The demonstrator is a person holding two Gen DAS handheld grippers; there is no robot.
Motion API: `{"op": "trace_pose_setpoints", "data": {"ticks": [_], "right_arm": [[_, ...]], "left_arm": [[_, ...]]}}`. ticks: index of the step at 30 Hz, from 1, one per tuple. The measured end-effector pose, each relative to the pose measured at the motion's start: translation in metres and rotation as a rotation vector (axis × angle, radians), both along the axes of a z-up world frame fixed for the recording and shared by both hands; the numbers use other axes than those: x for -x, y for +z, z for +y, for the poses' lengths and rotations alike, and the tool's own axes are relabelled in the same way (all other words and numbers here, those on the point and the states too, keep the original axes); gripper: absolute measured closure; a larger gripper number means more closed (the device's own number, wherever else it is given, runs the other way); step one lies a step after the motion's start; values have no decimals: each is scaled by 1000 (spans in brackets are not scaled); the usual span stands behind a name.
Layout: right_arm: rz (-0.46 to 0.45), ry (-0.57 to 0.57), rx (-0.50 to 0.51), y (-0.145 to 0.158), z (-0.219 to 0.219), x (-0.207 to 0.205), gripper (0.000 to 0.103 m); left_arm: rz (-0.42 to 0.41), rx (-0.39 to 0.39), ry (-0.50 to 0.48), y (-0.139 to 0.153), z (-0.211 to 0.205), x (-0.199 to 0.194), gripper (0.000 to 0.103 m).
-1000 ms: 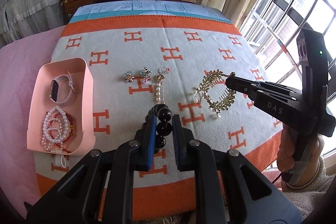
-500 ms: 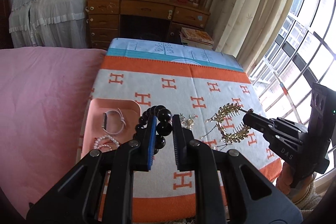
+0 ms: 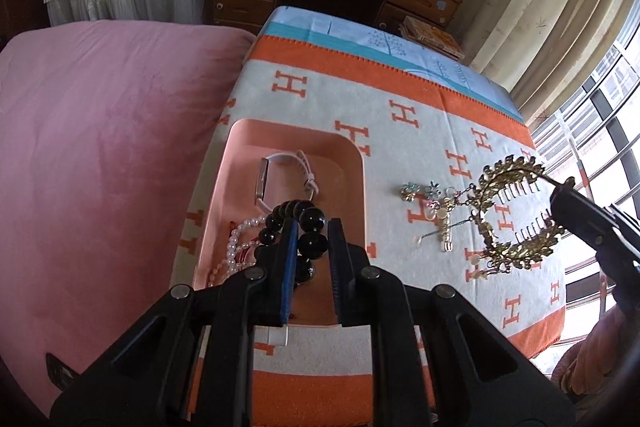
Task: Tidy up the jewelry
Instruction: 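Carry the comb with the right tool while the left tool carries the black bead bracelet to the box, then open the right tool over the pink box while the left tool drops the bracelet in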
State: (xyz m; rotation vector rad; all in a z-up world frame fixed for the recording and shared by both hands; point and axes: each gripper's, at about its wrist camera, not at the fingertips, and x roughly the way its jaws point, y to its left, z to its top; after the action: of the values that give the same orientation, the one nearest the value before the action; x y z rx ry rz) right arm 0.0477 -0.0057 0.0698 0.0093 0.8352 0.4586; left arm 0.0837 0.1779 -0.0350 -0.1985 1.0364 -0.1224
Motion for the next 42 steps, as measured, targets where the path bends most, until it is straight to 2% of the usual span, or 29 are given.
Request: {"op": "trace_pose_setpoints", "data": {"ticks": [3,10,14,18,19,21,23,32,42], "right_arm": [[6,9,2,-2,10,-3,99],[16,15,-1,-5,18,-5,99],[22,22,11,-9,22,-8,99],[16,31,25,-8,28,-11,99],[12,31,29,-8,30,-12,99],[2,32,35,-6,32,-14,99],[-12,34,41,-4,36,-17,99],[-67,40,84,-5,76,-50,99],[-46,3,178,-42,130,-92,99]], "left_arm": [[-4,29,-12,-4,0,1,91],[-83,114,-54,16,2,8,91],[-38,71,-14,-3,7,3,91],[8,-76,47,-32,15,2,91],[22,-89,56,-37,17,3,90],[44,-53,64,-45,25,5,90],[32,-18,76,-46,32,11,90],[-56,16,92,-32,38,34,89],[-74,47,93,-28,43,40,89]]}}
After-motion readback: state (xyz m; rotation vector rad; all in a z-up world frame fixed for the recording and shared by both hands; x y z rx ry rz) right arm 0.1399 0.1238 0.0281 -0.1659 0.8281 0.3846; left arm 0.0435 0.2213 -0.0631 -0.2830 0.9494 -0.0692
